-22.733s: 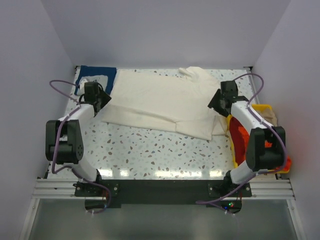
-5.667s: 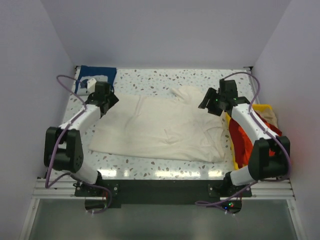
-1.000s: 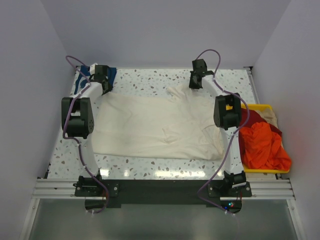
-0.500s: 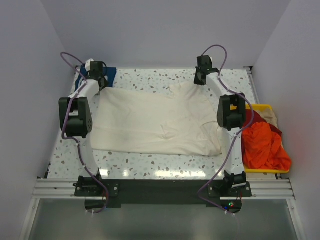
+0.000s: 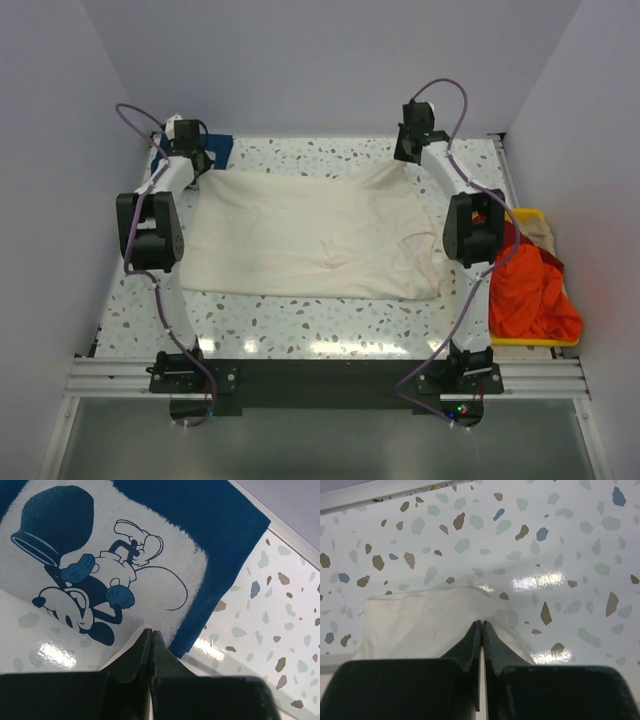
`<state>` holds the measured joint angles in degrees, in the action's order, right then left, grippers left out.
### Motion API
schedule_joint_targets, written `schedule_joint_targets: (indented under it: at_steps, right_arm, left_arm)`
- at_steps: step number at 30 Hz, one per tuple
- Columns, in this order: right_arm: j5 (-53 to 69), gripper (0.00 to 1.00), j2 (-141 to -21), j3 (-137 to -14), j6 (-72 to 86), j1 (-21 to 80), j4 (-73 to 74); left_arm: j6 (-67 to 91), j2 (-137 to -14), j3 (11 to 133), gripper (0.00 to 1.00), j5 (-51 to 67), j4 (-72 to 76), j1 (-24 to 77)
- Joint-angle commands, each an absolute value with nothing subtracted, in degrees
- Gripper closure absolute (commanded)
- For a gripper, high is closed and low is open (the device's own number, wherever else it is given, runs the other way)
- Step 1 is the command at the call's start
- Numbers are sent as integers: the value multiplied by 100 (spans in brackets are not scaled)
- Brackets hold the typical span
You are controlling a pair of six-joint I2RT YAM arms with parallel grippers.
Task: Fold and stack the t-shirts
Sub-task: Fold the tshirt
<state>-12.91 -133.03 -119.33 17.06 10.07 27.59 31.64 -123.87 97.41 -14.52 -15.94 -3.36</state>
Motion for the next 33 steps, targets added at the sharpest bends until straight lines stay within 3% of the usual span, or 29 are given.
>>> schedule_joint_targets:
  at_steps: [1, 20, 33]
  right_arm:
    - [-1415, 100, -12446, -11524, 1722, 949, 2505]
    - [-1239, 100, -9529, -7587, 2768, 1037, 2206]
    - [-1266, 100, -8456, -6381, 2821, 1055, 2346]
  left_arm:
    - [2971, -12287, 9906, 100, -1441, -1424, -439]
    - [2988, -10952, 8175, 100, -1758, -1152, -554]
    - [3498, -9897, 6690, 100, -1811, -879, -563]
